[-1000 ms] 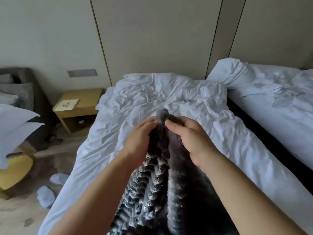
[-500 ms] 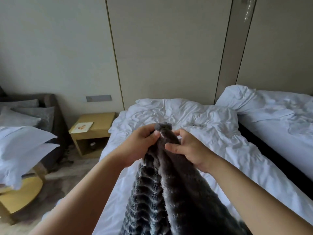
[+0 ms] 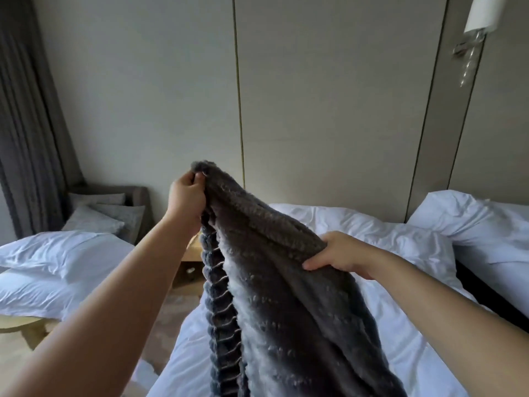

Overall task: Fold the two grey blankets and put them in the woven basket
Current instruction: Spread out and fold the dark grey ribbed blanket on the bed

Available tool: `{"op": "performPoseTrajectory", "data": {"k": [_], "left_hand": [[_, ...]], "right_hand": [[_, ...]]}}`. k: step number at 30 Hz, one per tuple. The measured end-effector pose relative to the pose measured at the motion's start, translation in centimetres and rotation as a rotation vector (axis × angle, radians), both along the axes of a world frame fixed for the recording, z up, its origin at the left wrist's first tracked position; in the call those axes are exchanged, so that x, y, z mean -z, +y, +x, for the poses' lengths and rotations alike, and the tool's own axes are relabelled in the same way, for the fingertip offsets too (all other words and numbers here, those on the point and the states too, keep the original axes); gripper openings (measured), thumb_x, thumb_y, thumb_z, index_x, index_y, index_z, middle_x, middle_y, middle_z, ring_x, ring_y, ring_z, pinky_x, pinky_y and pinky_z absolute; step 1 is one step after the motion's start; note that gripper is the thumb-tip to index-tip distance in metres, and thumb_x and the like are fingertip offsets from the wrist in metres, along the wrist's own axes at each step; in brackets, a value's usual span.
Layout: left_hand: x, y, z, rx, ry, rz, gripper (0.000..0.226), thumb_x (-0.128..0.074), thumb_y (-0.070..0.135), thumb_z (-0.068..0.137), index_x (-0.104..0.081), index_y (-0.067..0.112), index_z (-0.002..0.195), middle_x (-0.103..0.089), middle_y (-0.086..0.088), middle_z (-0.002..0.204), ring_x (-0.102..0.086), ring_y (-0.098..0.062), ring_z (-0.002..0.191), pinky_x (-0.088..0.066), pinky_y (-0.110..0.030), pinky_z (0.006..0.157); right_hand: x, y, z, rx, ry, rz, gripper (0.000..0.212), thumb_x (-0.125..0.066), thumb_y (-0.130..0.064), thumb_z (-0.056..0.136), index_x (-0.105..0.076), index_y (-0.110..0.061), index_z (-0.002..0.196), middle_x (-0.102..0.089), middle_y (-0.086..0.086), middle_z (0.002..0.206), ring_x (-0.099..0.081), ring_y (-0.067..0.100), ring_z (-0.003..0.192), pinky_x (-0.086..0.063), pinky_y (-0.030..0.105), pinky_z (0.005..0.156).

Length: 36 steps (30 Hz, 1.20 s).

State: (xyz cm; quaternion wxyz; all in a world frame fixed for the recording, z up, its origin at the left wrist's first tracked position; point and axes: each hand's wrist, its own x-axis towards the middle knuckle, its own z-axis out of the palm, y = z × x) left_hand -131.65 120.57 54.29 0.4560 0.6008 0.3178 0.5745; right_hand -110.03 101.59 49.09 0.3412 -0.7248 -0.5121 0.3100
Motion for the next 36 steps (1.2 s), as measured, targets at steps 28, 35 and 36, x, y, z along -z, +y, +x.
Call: {"op": "performPoseTrajectory", "data": {"k": [28,35,36], "left_hand": [[4.4,-2.5,1.5,0.233,0.643,0.234,0.049,-0.083,0.027,0.069,-0.058,0.024,0.111,-0.065,0.006,0.097,-0.062,-0.012,0.088,-0.05,-0.025,0.076],[8.2,1.1,-0.8,-0.263,0.721,0.324,0.033,-0.073,0.03,0.08,-0.062,0.012,0.106,-0.068,-0.012,0.104,-0.061,-0.033,0.098,-0.039,-0.029,0.076],[8.9,1.5,-1.5,-0.285,0.714,0.307,0.03,-0.072,0.029,0.082,-0.062,0.01,0.102,-0.069,-0.014,0.102,-0.061,-0.034,0.098,-0.038,-0.029,0.074]], "right_hand": [[3.6,-1.1,1.1,0.197,0.258,0.316,0.017,-0.078,-0.028,0.076,-0.071,-0.018,0.087,-0.075,-0.001,0.082,-0.071,0.014,0.076,-0.051,0.023,0.065],[7.7,-4.5,5.9,0.191,-0.363,-0.287,0.018,-0.071,-0.005,0.065,-0.054,-0.012,0.067,-0.053,0.003,0.066,-0.05,0.018,0.062,-0.034,0.023,0.05],[8.8,-5.1,6.7,0.226,-0.45,-0.345,0.015,-0.065,-0.003,0.067,-0.052,-0.01,0.066,-0.05,0.005,0.065,-0.049,0.019,0.061,-0.032,0.022,0.048]]}}
